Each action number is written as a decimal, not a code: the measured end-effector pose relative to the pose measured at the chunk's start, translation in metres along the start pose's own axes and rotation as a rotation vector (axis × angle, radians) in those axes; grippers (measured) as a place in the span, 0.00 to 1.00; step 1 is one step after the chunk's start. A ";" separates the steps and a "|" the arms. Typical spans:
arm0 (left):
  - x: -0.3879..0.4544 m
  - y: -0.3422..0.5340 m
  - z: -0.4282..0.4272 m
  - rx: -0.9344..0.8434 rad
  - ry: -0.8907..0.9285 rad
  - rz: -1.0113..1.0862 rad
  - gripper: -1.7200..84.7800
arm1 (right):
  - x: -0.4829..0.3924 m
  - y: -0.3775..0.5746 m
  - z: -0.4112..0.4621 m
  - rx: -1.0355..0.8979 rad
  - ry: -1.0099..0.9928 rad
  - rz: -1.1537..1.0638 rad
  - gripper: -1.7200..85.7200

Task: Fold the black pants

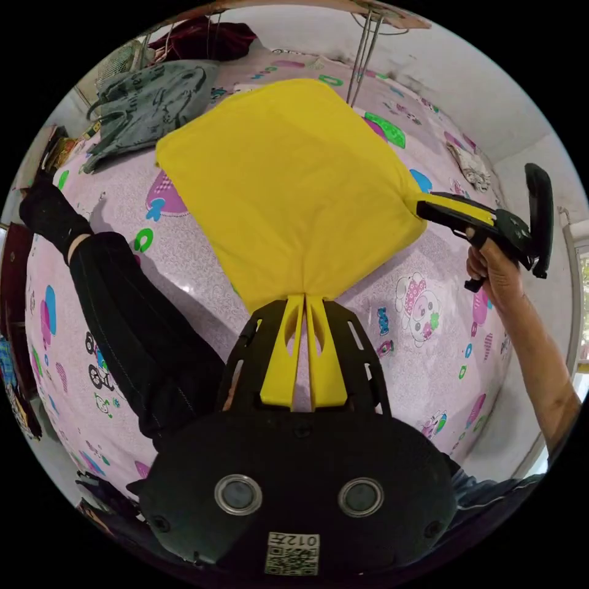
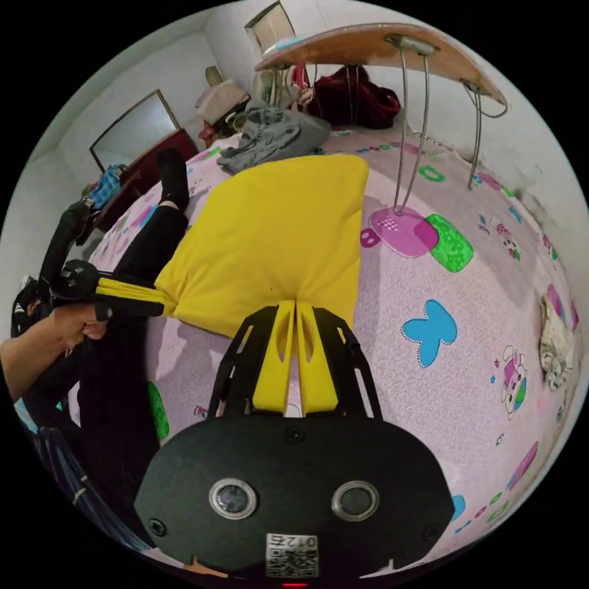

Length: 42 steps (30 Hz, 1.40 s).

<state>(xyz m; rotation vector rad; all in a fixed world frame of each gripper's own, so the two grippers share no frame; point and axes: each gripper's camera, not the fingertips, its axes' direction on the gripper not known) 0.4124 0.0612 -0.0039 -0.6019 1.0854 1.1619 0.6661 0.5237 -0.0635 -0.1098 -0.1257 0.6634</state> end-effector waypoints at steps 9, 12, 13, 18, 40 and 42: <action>-0.025 0.108 -0.139 0.312 0.025 -0.052 0.02 | -0.128 -0.015 -0.001 0.201 -0.136 -0.209 0.01; -0.065 0.198 -0.204 0.437 -0.038 -0.184 0.02 | -0.199 -0.033 0.010 0.258 -0.247 -0.333 0.01; -0.074 0.216 -0.214 0.456 -0.047 -0.217 0.02 | -0.231 -0.040 0.016 0.275 -0.301 -0.380 0.01; -0.157 0.415 -0.285 0.555 -0.195 -0.603 0.02 | -0.377 -0.058 0.058 0.261 -0.521 -0.608 0.01; -0.316 1.022 -0.518 0.746 -0.503 -1.576 0.15 | -0.980 -0.041 0.275 -0.219 -1.296 -0.729 0.10; -0.323 1.039 -0.527 0.788 -0.473 -1.558 0.15 | -1.009 -0.050 0.287 -0.262 -1.312 -0.710 0.11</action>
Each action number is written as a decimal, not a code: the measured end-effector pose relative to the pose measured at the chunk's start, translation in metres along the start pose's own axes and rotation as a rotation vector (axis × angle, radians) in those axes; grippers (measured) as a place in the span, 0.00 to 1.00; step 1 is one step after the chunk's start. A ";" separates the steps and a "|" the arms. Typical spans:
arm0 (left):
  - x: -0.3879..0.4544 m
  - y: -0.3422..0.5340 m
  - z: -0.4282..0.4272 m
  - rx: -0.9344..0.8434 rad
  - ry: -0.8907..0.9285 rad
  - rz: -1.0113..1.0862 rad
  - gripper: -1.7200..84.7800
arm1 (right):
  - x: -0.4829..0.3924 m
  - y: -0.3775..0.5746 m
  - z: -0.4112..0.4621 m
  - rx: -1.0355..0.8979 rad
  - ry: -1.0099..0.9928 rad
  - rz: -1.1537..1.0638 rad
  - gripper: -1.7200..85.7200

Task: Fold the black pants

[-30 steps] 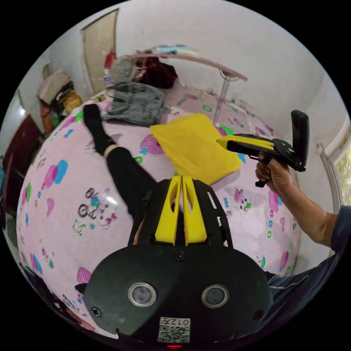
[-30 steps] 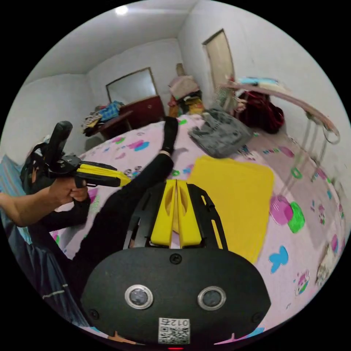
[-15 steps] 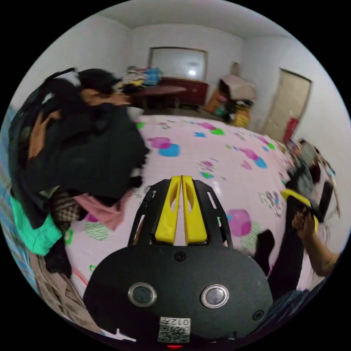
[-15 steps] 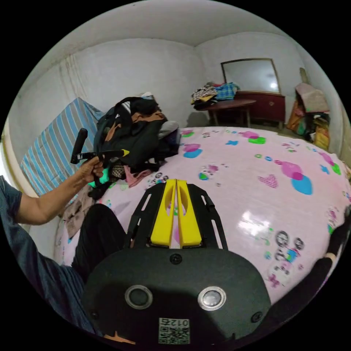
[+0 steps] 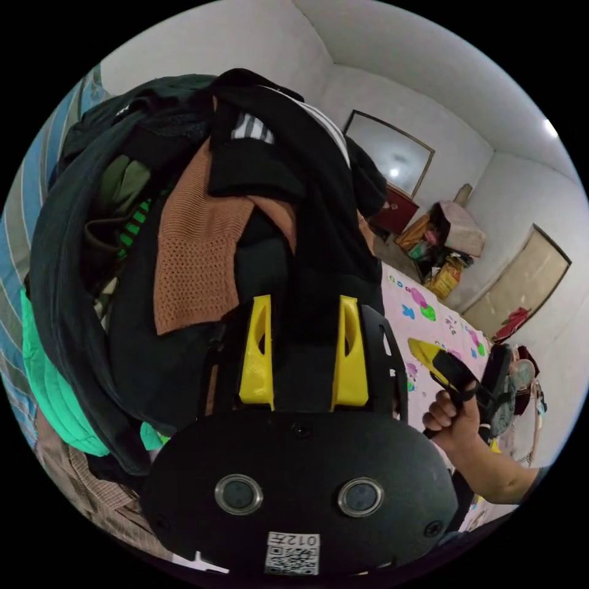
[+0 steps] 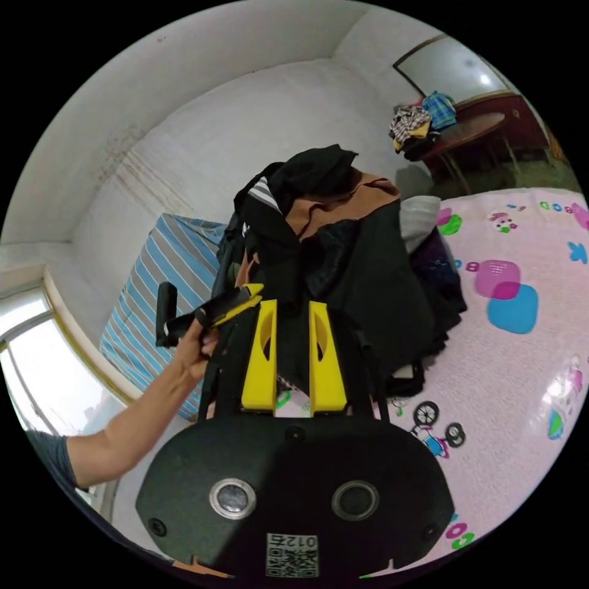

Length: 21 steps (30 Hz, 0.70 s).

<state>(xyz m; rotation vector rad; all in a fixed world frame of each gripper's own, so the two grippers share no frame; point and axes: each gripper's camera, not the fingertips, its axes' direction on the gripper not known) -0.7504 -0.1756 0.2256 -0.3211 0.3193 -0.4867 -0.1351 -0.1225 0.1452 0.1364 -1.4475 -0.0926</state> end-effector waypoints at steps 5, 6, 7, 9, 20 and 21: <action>-0.012 -0.013 -0.007 0.005 0.077 0.070 0.12 | 0.033 -0.025 0.038 -0.022 -0.088 0.096 0.10; -0.013 -0.016 -0.010 0.002 0.055 0.083 0.11 | 0.041 -0.028 0.044 -0.026 -0.121 0.115 0.08; -0.014 -0.017 -0.013 0.004 0.043 0.088 0.10 | 0.047 -0.031 0.048 -0.036 -0.153 0.123 0.04; -0.016 -0.020 -0.023 0.019 0.076 0.095 0.09 | 0.058 -0.034 0.047 -0.037 -0.214 0.168 0.03; 0.093 -0.006 -0.048 -0.106 0.100 0.320 0.05 | 0.096 -0.017 -0.063 0.012 -0.117 0.134 0.01; 0.102 -0.003 -0.046 -0.119 0.100 0.330 0.05 | 0.100 -0.014 -0.080 -0.001 -0.071 0.112 0.01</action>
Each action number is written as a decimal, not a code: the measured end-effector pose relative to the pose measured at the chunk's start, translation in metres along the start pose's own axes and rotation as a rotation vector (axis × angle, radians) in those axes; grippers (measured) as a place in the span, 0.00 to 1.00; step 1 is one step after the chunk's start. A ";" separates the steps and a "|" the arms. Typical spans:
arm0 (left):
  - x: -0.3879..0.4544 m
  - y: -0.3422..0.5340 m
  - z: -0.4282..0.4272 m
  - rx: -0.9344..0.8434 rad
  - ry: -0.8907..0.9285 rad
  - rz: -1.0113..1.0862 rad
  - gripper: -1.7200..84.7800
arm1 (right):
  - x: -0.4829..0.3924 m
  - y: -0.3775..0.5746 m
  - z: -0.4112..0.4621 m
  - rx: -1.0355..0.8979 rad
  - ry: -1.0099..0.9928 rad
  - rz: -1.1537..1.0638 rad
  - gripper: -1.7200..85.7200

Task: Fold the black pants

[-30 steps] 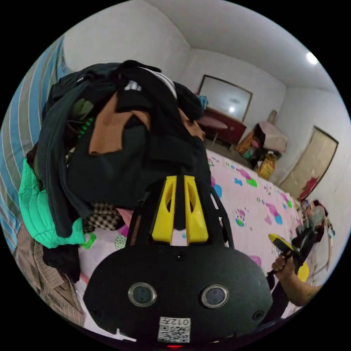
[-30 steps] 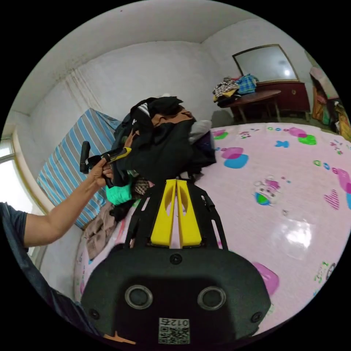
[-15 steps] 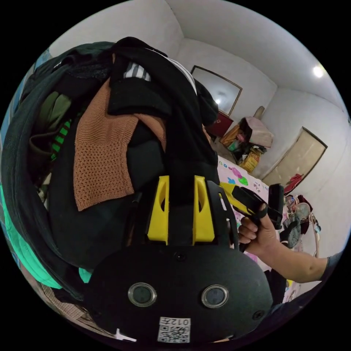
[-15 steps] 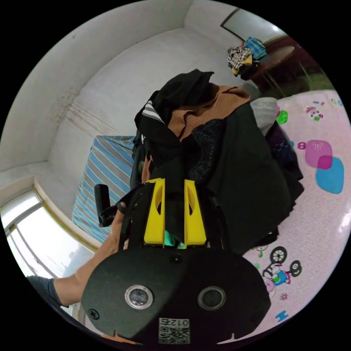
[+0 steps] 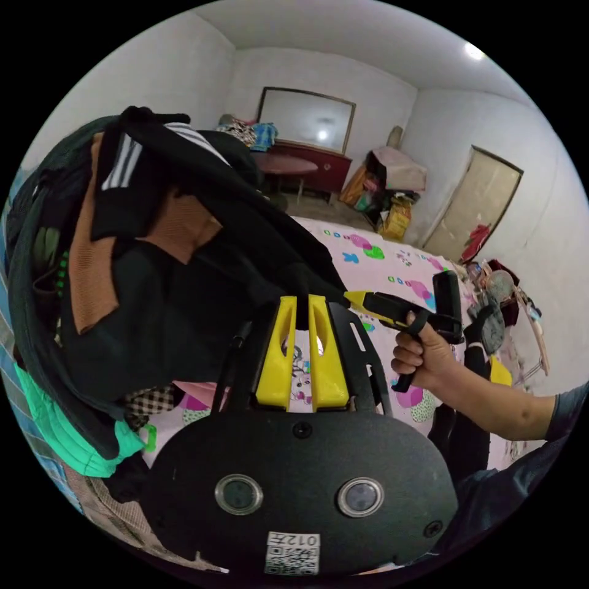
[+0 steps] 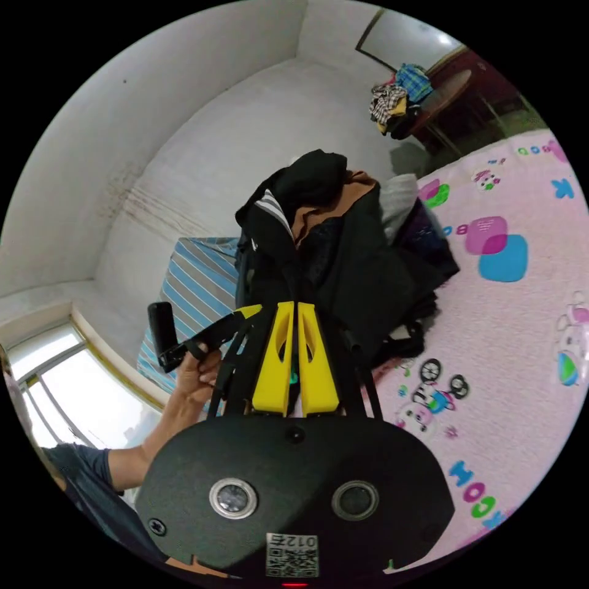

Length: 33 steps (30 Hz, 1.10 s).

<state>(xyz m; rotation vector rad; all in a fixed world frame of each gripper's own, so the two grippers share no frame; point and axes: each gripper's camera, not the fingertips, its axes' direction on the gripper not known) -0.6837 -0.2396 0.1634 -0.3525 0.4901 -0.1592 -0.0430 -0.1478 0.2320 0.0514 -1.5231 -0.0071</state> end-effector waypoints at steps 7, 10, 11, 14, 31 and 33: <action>0.105 0.005 0.059 -0.107 0.169 0.043 0.05 | 0.024 0.028 -0.126 0.007 0.201 -0.059 0.01; 0.161 0.011 0.094 -0.171 0.263 0.078 0.05 | 0.038 0.048 -0.189 0.021 0.275 -0.033 0.01; 0.188 0.016 0.109 -0.203 0.297 0.109 0.05 | 0.041 0.053 -0.202 0.023 0.294 -0.025 0.01; 0.264 0.032 0.150 -0.315 0.399 0.219 0.05 | 0.057 0.086 -0.271 0.015 0.412 0.029 0.01; 0.300 0.026 0.216 -0.361 0.031 0.414 0.07 | 0.090 0.143 -0.450 0.145 0.915 0.345 0.02; 0.256 0.012 0.220 -0.340 -0.123 0.336 0.10 | 0.093 0.140 -0.448 0.152 0.902 0.362 0.02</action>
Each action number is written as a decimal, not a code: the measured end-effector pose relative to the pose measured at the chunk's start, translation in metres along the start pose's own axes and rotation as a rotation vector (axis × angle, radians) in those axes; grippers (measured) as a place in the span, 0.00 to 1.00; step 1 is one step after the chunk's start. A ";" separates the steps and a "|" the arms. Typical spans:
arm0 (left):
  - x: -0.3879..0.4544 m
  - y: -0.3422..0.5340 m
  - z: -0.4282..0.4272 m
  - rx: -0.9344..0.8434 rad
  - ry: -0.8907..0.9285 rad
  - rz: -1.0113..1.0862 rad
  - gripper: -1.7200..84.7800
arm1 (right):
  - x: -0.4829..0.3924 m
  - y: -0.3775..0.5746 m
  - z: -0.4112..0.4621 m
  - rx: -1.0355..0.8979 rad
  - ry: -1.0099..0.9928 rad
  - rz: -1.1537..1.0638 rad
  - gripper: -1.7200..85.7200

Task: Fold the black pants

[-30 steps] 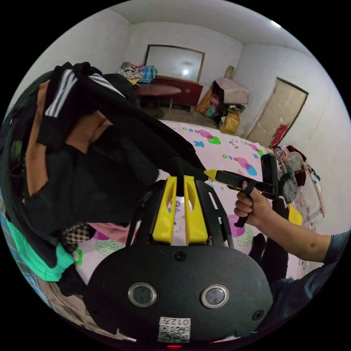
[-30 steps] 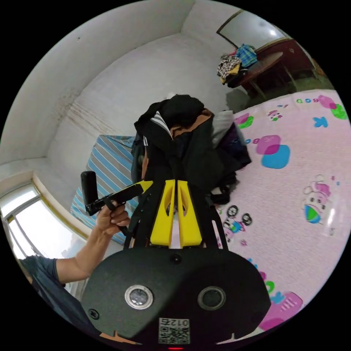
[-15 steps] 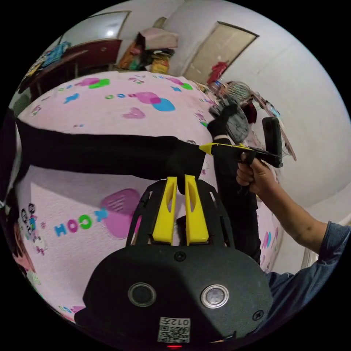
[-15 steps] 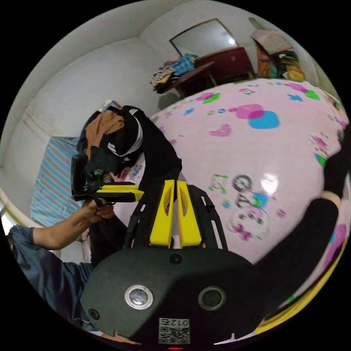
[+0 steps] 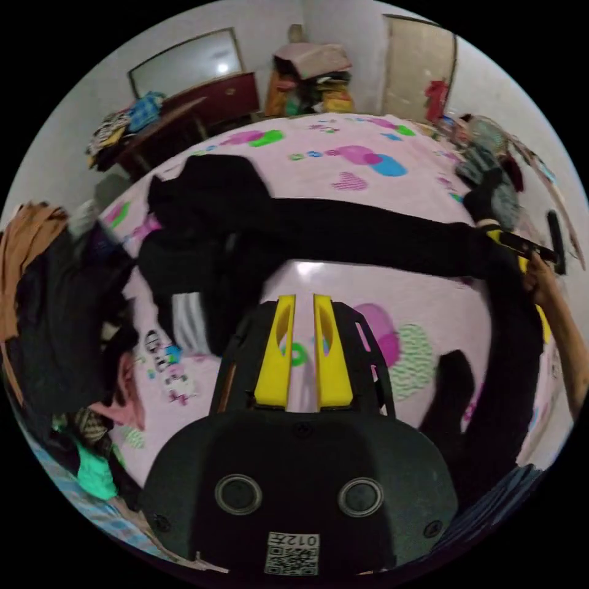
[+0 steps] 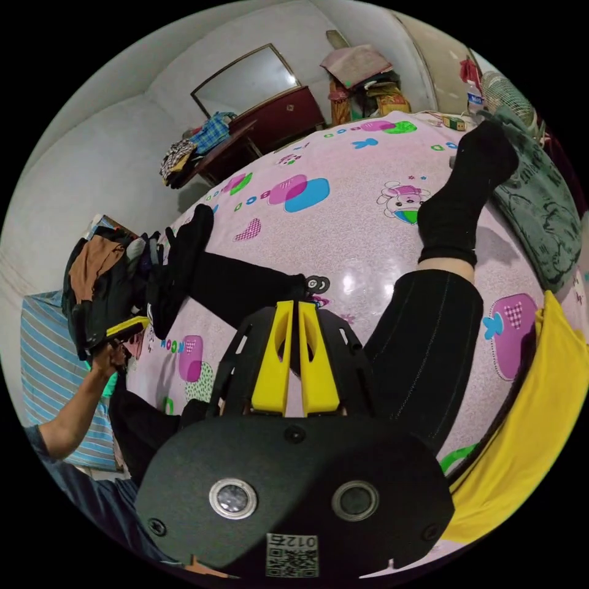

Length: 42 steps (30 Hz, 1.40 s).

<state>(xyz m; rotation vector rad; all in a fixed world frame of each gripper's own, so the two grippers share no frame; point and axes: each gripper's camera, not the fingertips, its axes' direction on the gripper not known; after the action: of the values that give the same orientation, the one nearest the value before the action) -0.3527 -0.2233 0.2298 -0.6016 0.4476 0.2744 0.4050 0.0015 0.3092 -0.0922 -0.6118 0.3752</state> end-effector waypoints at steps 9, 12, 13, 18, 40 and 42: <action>-0.087 -0.021 0.061 -0.155 -0.088 -0.218 0.16 | -0.005 -0.004 0.010 -0.050 0.017 0.021 0.12; -0.090 -0.023 0.080 -0.199 -0.020 -0.228 0.12 | -0.019 -0.003 0.014 -0.110 0.093 -0.079 0.15; -0.090 -0.023 0.080 -0.198 -0.008 -0.231 0.12 | -0.023 -0.001 0.018 -0.144 0.145 -0.124 0.14; -0.094 -0.007 0.065 -0.221 0.158 -0.226 0.06 | -0.021 0.003 0.023 -0.174 0.342 -0.180 0.03; 0.108 0.042 -0.027 -0.080 0.821 0.136 0.06 | 0.105 0.016 -0.147 0.198 -0.071 0.126 0.03; 0.087 0.042 -0.027 -0.074 0.773 0.090 0.07 | 0.101 0.032 -0.148 0.173 -0.109 0.108 0.03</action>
<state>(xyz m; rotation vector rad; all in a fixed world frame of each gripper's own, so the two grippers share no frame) -0.3014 -0.1955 0.1477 -0.7522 1.2151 0.1334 0.5560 0.0726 0.2366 0.0619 -0.6813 0.5386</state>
